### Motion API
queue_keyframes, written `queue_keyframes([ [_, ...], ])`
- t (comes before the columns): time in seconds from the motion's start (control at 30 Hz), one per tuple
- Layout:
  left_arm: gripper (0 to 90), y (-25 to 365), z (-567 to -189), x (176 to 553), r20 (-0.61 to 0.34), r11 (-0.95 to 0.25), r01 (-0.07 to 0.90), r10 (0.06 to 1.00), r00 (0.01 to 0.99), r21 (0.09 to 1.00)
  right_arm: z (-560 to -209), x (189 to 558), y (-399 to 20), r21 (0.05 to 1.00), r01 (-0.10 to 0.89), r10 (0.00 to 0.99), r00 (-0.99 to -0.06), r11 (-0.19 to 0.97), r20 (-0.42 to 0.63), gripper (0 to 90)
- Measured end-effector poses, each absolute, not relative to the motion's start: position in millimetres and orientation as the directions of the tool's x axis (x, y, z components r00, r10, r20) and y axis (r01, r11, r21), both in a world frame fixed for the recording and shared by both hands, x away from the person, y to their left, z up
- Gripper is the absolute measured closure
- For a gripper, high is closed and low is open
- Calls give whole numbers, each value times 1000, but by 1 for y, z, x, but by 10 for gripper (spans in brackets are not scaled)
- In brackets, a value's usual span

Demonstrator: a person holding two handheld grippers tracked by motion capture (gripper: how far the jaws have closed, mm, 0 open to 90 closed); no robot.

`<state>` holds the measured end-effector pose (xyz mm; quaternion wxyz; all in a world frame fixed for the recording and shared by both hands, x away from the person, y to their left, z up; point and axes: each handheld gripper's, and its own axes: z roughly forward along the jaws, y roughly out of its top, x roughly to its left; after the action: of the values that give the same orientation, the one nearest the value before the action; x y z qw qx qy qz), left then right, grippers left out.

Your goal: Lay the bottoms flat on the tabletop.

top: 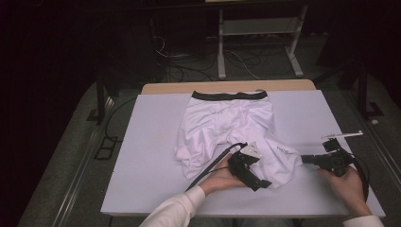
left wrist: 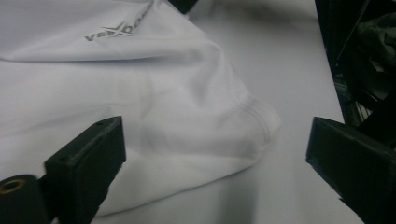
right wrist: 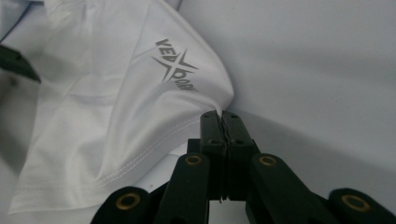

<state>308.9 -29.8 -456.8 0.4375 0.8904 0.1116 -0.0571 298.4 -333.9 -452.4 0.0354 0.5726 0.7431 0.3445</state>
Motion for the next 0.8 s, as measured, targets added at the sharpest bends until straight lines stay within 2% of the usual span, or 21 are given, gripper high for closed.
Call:
queue_keyframes([
  [0.33, 164, -41, -458, 301, -170, -617, 182, 79, 982, 766, -457, 314, -351, 552, 832, 888, -295, 57, 353, 876],
  [0.57, 316, -56, -456, 291, -125, -630, 94, -4, 992, 771, -458, 315, -352, 547, 836, 886, -291, 51, 362, 876],
  [0.7, 371, -65, -461, 286, -101, -661, 46, -44, 994, 749, -458, 315, -352, 546, 836, 885, -292, 53, 362, 876],
  [0.8, 461, -69, -465, 282, -56, -691, 26, -22, 998, 722, -458, 314, -352, 547, 835, 883, -295, 53, 365, 876],
])
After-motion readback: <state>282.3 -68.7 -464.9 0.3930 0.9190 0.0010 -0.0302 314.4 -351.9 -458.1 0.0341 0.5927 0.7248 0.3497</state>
